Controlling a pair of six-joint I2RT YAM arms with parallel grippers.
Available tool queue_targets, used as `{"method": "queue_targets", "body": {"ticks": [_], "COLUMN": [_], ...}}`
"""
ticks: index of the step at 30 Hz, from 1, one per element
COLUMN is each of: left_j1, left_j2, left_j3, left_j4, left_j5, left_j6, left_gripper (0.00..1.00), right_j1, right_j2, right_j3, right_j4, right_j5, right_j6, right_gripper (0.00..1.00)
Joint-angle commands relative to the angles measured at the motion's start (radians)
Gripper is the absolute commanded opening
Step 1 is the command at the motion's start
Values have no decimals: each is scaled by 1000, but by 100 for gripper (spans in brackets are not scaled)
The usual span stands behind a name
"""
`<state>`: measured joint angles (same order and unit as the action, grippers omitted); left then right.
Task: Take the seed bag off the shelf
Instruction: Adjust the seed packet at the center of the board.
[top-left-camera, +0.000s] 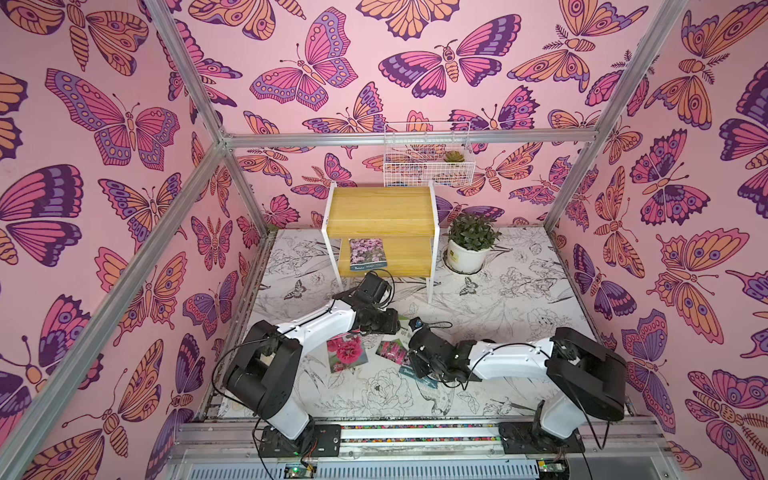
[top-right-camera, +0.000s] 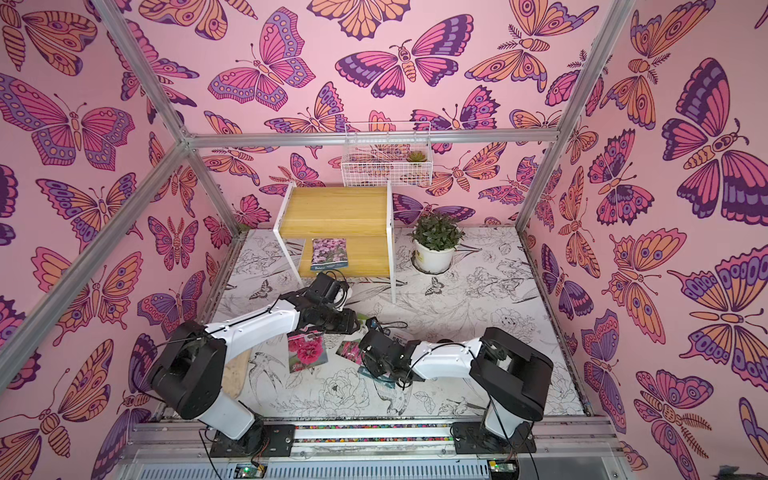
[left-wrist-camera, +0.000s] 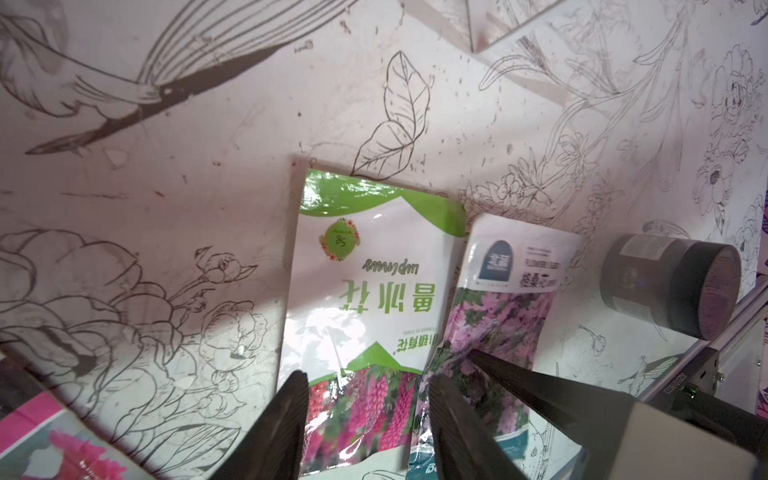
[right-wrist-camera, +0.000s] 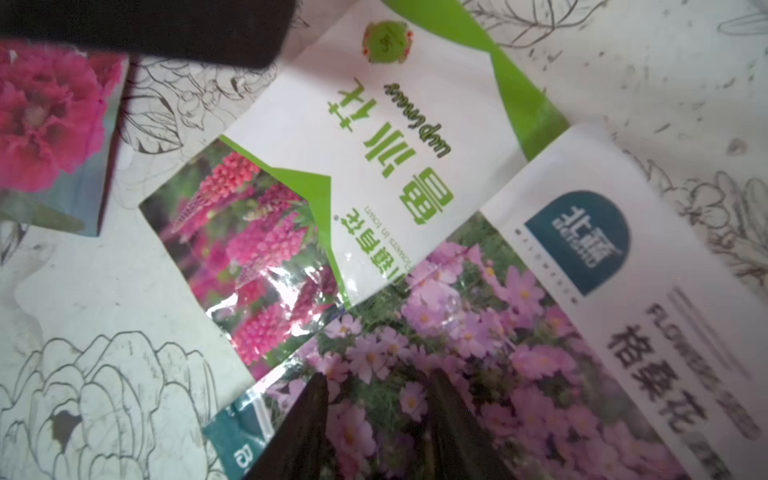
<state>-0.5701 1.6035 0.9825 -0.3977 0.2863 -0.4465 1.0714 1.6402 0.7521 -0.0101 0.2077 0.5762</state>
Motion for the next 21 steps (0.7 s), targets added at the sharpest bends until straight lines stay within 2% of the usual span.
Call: {"method": "queue_targets", "body": {"ticks": [1, 11, 18, 21], "left_j1": [-6, -69, -72, -72], "left_j2": [-2, 104, 166, 198], "left_j3": [2, 35, 13, 14], "left_j4": [43, 60, 117, 104], "left_j5": [53, 43, 45, -12], "left_j6": [-14, -14, -30, -33], "left_gripper": [50, 50, 50, 50], "right_j1": [-4, -5, -18, -17], "right_j2": [11, -133, -173, -195], "right_j3": [-25, -71, -71, -71], "right_j4": [-1, -121, -158, -157], "right_j5": [-6, 107, 115, 108], "right_j6": [19, 11, -6, -7], "right_gripper": [42, 43, 42, 42]}}
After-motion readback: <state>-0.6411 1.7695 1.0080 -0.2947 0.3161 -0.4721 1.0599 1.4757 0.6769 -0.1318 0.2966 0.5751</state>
